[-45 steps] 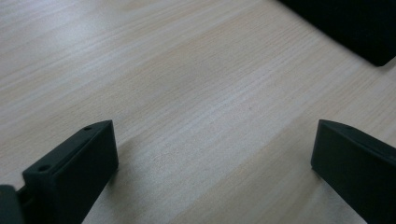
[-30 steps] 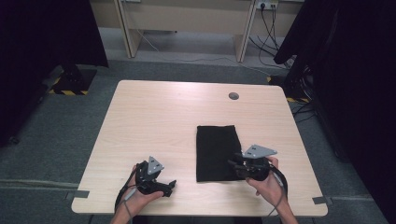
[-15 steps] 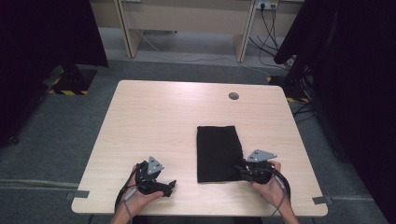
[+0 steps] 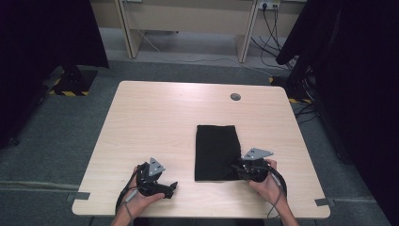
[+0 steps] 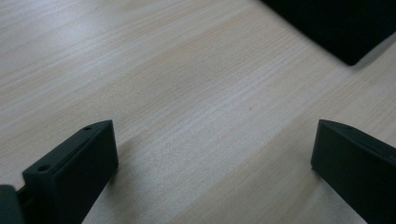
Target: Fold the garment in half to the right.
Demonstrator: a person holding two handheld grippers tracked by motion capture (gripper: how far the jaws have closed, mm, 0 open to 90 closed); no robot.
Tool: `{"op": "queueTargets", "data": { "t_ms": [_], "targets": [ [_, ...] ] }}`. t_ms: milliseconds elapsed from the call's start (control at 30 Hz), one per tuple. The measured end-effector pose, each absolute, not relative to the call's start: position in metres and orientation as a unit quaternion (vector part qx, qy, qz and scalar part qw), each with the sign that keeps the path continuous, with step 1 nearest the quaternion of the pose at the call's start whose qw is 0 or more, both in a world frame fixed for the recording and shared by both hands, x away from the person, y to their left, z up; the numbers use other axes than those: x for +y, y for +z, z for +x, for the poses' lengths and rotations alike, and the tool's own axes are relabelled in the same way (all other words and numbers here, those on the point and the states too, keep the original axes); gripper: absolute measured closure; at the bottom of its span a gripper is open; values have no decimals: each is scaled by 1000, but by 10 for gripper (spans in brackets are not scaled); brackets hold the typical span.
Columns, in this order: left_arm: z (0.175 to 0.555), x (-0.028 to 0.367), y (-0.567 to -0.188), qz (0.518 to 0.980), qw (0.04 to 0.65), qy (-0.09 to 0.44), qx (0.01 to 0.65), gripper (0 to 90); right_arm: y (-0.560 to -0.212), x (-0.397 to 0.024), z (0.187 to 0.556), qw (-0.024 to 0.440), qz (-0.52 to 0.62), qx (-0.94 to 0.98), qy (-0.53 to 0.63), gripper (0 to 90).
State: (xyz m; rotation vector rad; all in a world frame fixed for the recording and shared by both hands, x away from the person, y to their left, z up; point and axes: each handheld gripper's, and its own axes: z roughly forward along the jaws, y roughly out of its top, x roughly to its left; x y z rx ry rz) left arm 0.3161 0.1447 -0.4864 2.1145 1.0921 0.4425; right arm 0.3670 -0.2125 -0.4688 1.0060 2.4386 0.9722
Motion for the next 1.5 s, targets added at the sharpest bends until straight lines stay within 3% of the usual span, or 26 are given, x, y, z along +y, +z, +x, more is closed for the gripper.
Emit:
{"op": "queueTargets", "data": {
  "t_ms": [300, 433, 833, 1500],
  "targets": [
    [316, 145, -486, 817, 353, 171, 423, 0, -471, -207, 380, 160, 359, 850, 350, 587],
    [316, 145, -486, 817, 353, 171, 423, 0, -470, -210, 381, 162, 370, 844, 354, 473],
    [316, 145, -486, 817, 352, 172, 424, 0, -460, -224, 369, 150, 376, 830, 384, 279],
    [316, 145, -486, 816, 352, 172, 426, 0, -468, -257, 339, 141, 402, 818, 387, 197]
  ]
}}
